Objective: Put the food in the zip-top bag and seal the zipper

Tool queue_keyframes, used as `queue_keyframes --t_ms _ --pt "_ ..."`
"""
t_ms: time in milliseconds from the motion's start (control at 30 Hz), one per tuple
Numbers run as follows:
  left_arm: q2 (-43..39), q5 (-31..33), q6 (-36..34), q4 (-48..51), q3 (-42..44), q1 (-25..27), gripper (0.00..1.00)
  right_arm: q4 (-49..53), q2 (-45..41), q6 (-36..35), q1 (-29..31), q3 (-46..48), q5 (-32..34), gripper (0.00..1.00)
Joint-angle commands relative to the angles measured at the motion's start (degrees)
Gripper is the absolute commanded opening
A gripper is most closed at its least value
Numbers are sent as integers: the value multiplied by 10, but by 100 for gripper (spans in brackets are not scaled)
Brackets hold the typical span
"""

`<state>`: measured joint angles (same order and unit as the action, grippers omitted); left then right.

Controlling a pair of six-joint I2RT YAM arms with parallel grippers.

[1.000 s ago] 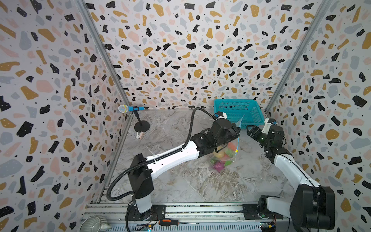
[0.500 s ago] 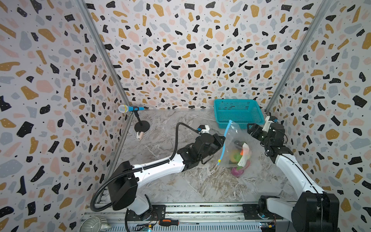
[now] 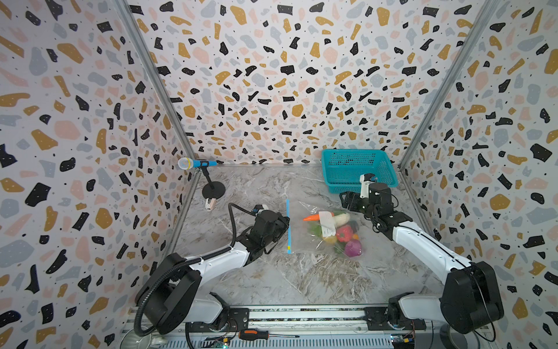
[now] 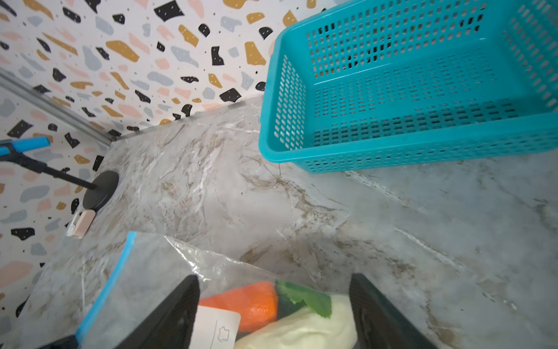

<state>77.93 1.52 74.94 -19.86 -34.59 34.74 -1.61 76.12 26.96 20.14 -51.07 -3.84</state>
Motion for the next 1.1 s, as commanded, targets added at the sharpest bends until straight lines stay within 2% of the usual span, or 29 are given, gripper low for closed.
queue_keyframes --t_ms 0,167,233,267,333,400,500,667,833,1067 --pt "15 -17 -87 9 20 -29 0 18 2 -25 32 -19 16 76" --pt "54 -24 -180 30 32 -62 0 22 5 -45 82 7 26 70" --pt "58 -22 -203 24 45 -77 6 20 5 -52 109 22 33 68" --pt "58 -20 -212 24 50 -82 13 20 7 -52 119 28 33 67" --pt "49 -13 -237 30 50 -93 35 18 10 -48 134 43 36 67" --pt "35 -6 -265 41 42 -98 53 18 12 -45 146 54 38 67" --pt "15 5 -304 83 11 -98 69 6 17 -49 165 71 40 66" --pt "-14 12 -352 120 -32 -98 77 -14 48 -41 189 89 29 64" --pt "-31 4 -357 112 -35 -99 79 -26 59 -18 221 102 21 63" --pt "-46 -6 -362 97 -28 -98 81 -22 35 -26 228 102 23 66"
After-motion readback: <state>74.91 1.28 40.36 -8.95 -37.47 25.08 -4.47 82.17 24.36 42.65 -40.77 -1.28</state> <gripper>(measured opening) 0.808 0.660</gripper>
